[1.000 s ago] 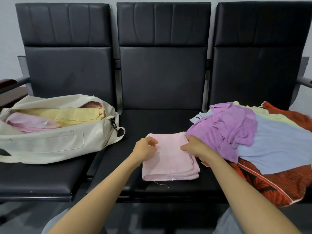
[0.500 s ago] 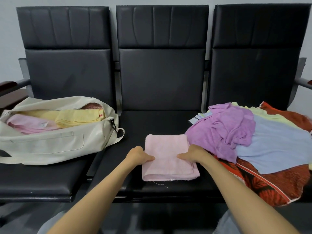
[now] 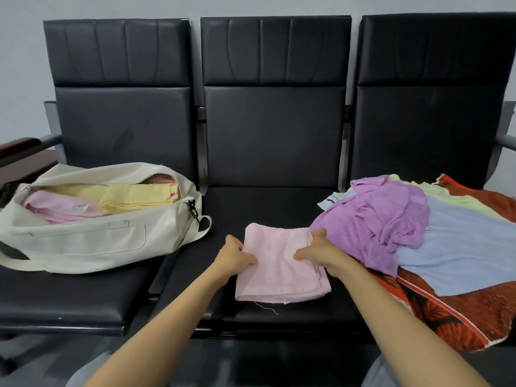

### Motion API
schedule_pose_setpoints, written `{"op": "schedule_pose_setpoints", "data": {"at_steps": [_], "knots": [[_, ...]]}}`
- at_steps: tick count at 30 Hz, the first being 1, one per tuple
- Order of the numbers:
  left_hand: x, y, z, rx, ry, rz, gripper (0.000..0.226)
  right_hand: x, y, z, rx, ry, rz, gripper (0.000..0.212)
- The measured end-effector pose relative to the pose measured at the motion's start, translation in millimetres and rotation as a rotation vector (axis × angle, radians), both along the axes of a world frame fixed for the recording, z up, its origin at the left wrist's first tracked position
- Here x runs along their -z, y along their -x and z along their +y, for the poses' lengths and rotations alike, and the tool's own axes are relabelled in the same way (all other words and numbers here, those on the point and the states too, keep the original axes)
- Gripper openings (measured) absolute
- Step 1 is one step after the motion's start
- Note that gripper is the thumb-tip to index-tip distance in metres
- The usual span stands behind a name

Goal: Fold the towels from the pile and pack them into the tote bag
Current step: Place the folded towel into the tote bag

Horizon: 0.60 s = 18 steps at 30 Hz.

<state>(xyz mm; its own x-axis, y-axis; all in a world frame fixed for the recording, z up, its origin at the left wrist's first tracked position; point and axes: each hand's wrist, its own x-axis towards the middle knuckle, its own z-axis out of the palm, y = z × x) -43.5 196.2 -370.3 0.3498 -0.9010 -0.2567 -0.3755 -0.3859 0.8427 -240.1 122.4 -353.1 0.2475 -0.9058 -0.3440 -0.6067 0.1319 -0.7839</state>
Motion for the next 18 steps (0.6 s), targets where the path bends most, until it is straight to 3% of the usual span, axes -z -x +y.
{"op": "schedule_pose_setpoints", "data": {"at_steps": [2,4,7,11,14,18], "knots": [[-10.1,-7.7,1.8,-0.042,0.114,0.284,0.047,-5.6,4.1,-2.7,0.013,0.0,-0.29,0.089],[-27.7,-16.7,6.2,-0.02,0.201,0.523,0.042,-16.6,9.4,-3.2,-0.03,-0.015,-0.543,0.072],[-45.7,-29.5,13.6,0.099,0.273,0.589,0.043,-31.6,13.9,0.7,-0.124,-0.005,-0.689,0.057],[-48.8,-29.7,20.2,0.183,0.348,0.038,0.07,-36.7,9.2,11.5,-0.229,0.202,-0.508,0.064],[-45.3,-22.0,21.4,0.133,0.481,-0.379,0.068,-35.4,6.7,16.1,-0.269,0.41,-0.263,0.064],[-34.1,-15.3,21.7,0.083,0.543,-0.611,0.06,-28.6,-1.3,20.4,-0.217,0.681,0.021,0.06]]}}
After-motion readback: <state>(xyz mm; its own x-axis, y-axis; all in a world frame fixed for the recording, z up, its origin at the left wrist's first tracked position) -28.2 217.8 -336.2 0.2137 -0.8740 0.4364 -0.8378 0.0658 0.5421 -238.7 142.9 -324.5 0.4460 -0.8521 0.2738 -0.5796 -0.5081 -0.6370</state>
